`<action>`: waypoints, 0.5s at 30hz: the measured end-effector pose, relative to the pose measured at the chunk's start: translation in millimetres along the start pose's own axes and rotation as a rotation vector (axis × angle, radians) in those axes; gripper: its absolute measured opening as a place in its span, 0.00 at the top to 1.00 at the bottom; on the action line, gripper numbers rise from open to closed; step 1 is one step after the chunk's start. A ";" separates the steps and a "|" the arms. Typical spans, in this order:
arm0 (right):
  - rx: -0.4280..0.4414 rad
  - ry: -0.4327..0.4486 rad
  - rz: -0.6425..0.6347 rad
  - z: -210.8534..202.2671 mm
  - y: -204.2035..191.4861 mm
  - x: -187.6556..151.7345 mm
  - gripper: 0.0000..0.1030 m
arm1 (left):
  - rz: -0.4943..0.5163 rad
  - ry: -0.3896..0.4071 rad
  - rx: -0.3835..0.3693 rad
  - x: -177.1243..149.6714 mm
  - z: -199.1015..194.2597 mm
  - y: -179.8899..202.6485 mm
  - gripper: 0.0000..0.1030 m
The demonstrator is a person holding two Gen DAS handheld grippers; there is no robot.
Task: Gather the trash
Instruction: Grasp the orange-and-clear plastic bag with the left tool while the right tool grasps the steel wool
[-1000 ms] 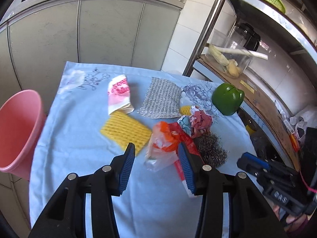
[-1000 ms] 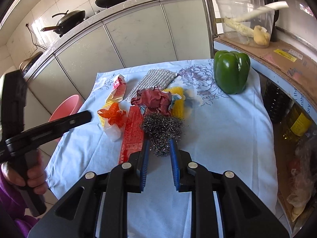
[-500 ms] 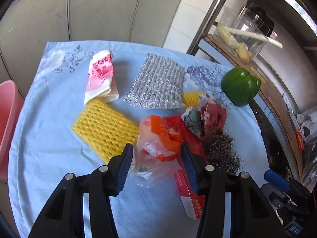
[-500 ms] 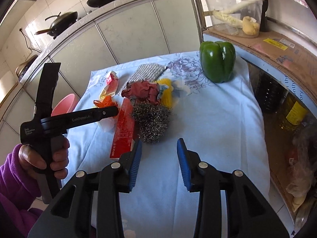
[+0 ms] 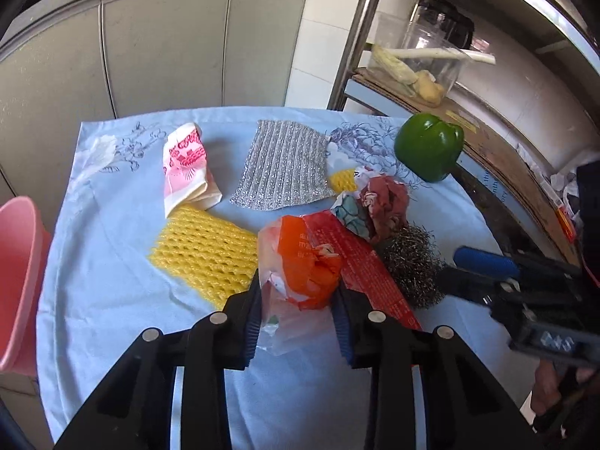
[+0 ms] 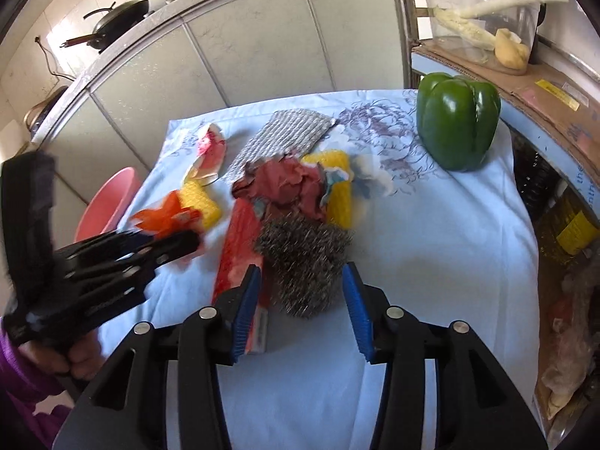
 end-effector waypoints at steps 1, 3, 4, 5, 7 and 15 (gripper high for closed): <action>-0.003 0.001 0.001 2.1 0.8 1.0 0.55 | 0.008 0.010 0.009 0.3 -3.4 0.2 0.68; 0.000 -0.011 0.012 9.2 0.2 0.3 0.55 | 0.005 0.022 0.020 -0.1 -8.7 1.7 0.68; 0.004 -0.017 0.018 11.8 -0.2 -0.5 0.55 | -0.003 0.029 0.029 -0.7 -11.8 2.4 0.68; 0.007 -0.023 0.024 15.4 -0.8 -1.9 0.55 | -0.010 0.039 0.041 -0.9 -15.1 3.7 0.68; -0.006 -0.041 0.033 22.6 1.2 -5.6 0.55 | -0.026 0.062 0.061 -0.6 -23.0 5.3 0.68; -0.025 -0.039 0.039 14.5 5.9 -18.4 0.76 | -0.041 0.113 0.181 0.8 -52.5 -10.8 0.68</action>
Point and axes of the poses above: each gripper's, at about its wrist camera, not at the fingertips, and z roughly the way its jaws point, y to its right, x to its top, the point moved 9 cm from there along z, roughly the way its jaws point, and after that the axes turned 8 degrees about y, right-handed, at the moved point
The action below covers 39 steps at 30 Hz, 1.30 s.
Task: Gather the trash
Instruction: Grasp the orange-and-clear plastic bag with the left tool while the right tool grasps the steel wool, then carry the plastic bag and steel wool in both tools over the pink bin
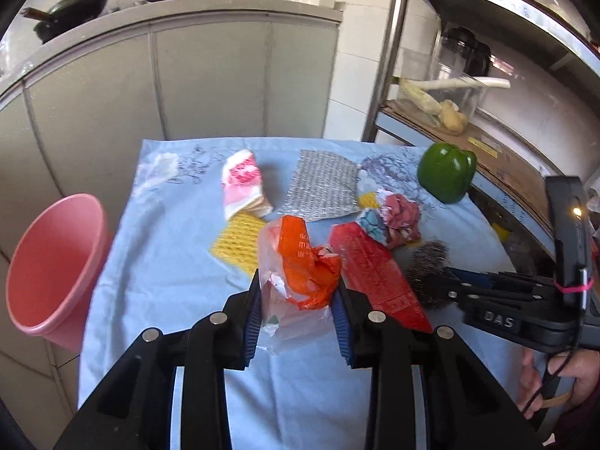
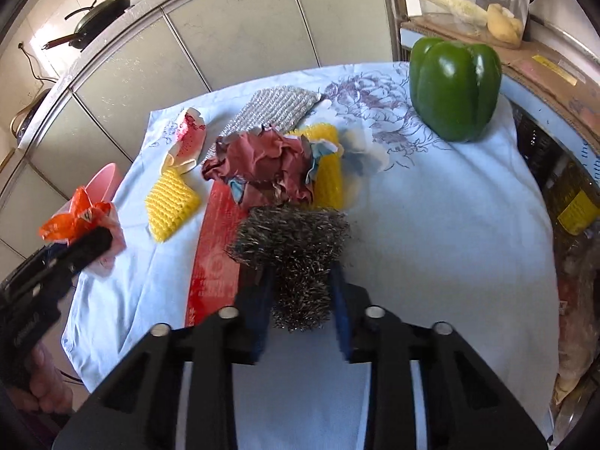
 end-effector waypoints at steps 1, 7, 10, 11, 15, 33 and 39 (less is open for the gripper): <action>-0.001 0.007 -0.005 -4.6 -0.9 -0.8 0.77 | -0.015 0.002 0.012 1.0 -3.2 -4.6 0.68; 0.001 0.084 -0.036 -39.0 -9.5 0.7 0.80 | -0.057 0.041 0.071 5.2 -24.7 -27.8 0.68; 0.005 0.122 -0.049 -53.5 -16.4 7.6 0.80 | -0.075 0.055 0.094 5.9 -33.0 -37.9 0.68; 0.012 0.135 -0.057 -58.0 -21.4 10.4 0.80 | -0.082 0.064 0.109 6.4 -36.8 -43.6 0.68; 0.048 0.158 -0.124 -63.8 -51.2 22.6 0.80 | -0.114 0.085 0.143 9.1 -47.6 -63.8 0.68; 0.335 0.097 -0.378 2.4 -244.7 61.5 0.80 | -0.334 0.163 0.350 7.1 -77.7 -213.8 0.68; 0.409 0.046 -0.445 42.4 -308.4 59.7 0.80 | -0.459 0.151 0.401 -8.7 -78.3 -277.0 0.68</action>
Point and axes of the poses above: each gripper's, at about its wrist camera, not at the fingertips, and z roughly the way its jaws point, y to its right, x to its top, the point moved 9 cm from there along z, roughly the way its jaws point, and after that the axes turned 8 degrees about y, right-handed, at the moved point
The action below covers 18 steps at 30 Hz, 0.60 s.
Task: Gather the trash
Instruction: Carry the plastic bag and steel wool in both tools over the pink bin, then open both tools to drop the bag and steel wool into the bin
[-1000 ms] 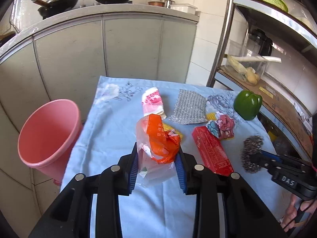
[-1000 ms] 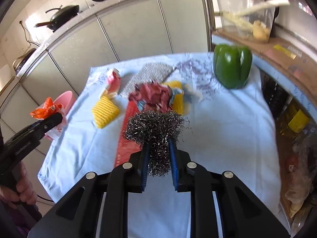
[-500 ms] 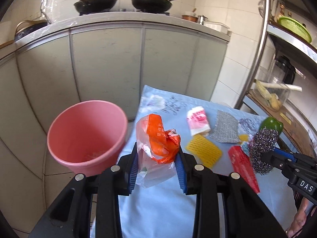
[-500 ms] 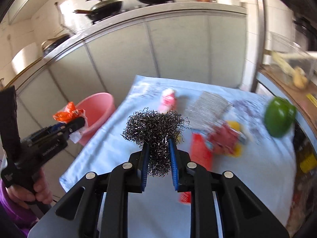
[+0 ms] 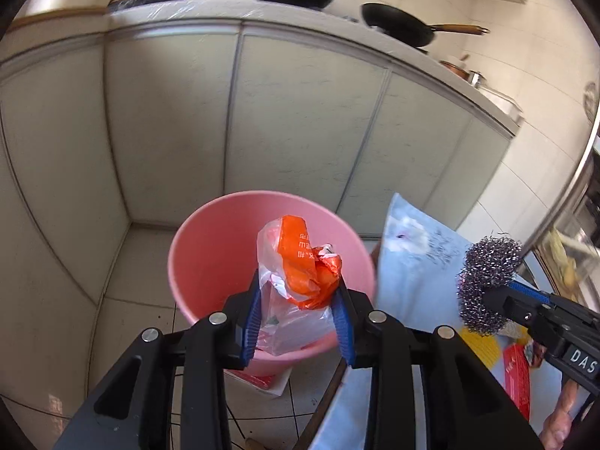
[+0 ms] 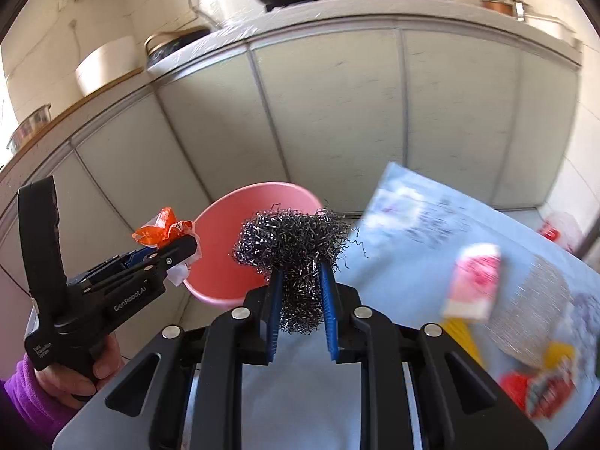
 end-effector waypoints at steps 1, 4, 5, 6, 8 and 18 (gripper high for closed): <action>0.011 -0.011 -0.002 8.5 -3.8 -0.7 0.80 | -0.015 -0.013 0.014 -1.1 5.2 -8.2 0.68; 0.046 -0.048 -0.011 37.7 -18.4 -1.8 0.80 | -0.039 -0.044 0.040 -7.1 17.6 -23.2 0.67; 0.052 -0.055 -0.019 45.0 -22.1 -2.1 0.80 | -0.045 -0.057 0.046 -10.4 22.0 -27.2 0.67; 0.055 -0.059 -0.028 51.1 -27.1 -2.8 0.80 | -0.045 -0.065 0.049 -12.5 24.4 -29.0 0.67; 0.063 -0.081 -0.044 68.2 -36.3 -4.8 0.80 | -0.036 -0.081 0.060 -17.5 32.2 -33.4 0.66; 0.055 -0.166 -0.029 111.8 -40.8 -23.0 0.73 | -0.009 -0.114 0.054 -23.6 57.0 -31.8 0.62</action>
Point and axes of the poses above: each gripper's, at about its wrist camera, not at the fingertips, and z roughly the way its jaws point, y to its right, x to its top, the point moved 9 cm from there along z, roughly the way its jaws point, and after that the axes turned 8 degrees about y, right-handed, at the moved point
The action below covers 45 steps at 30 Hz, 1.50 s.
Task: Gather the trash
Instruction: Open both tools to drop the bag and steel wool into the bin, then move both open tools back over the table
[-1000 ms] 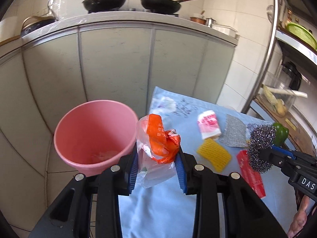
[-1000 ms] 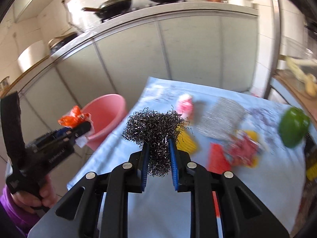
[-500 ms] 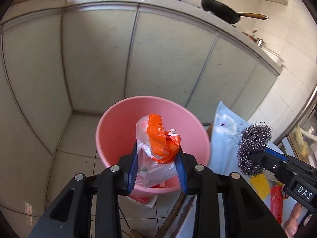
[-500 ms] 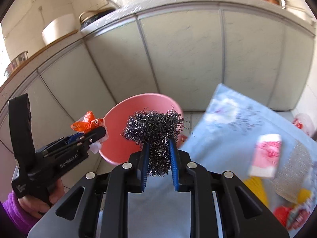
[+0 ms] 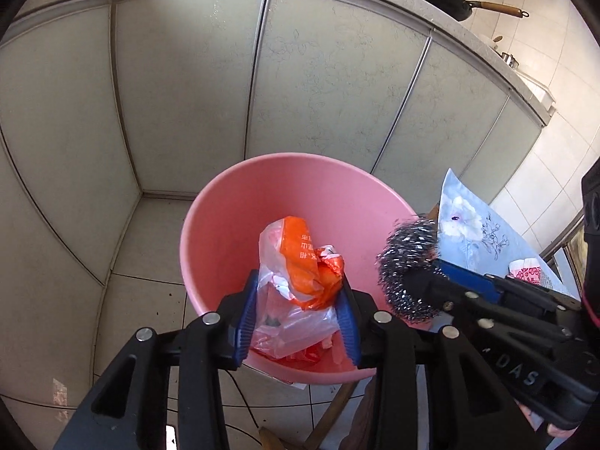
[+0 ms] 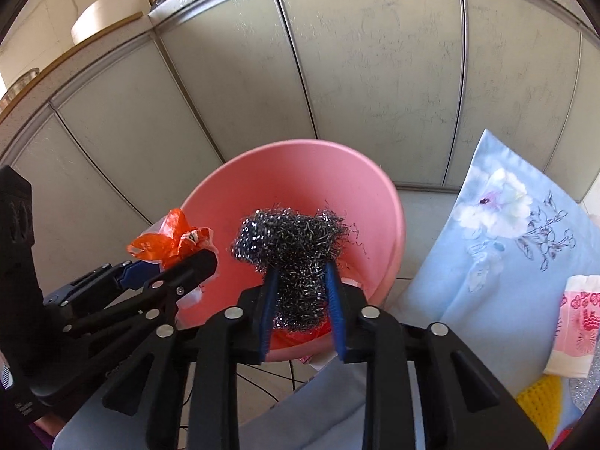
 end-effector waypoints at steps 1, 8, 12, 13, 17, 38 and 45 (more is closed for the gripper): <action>0.001 -0.004 0.001 0.9 0.8 -0.4 0.72 | -0.002 -0.004 0.001 -0.2 1.5 0.1 0.59; 0.001 0.006 0.027 -3.3 10.1 4.1 0.64 | -0.015 -0.012 -0.008 2.9 0.9 2.0 0.51; 0.002 0.034 0.026 -18.0 10.3 8.1 0.63 | 0.000 0.007 -0.014 6.3 -9.5 6.1 0.50; 0.002 0.042 0.026 -22.4 10.5 8.7 0.63 | 0.006 0.012 -0.015 7.8 -13.3 7.0 0.50; -0.009 0.091 0.024 -51.9 12.6 9.3 0.63 | 0.052 0.051 -0.025 12.7 -32.7 22.0 0.50; -0.304 0.260 0.205 -245.8 110.3 -92.8 0.63 | 0.289 0.068 -0.262 -33.0 -110.5 168.8 0.50; -0.410 0.275 0.299 -285.6 159.0 -140.2 0.63 | 0.382 0.031 -0.332 -67.1 -114.4 211.9 0.50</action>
Point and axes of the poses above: each gripper's, at about its wrist camera, not at the fingertips, and z roughly the way its jaws point, y to its right, x to its top, the point moved 9 cm from there along z, roughly the way its jaws point, and after that the axes turned 8 degrees about y, right-handed, at the moved point
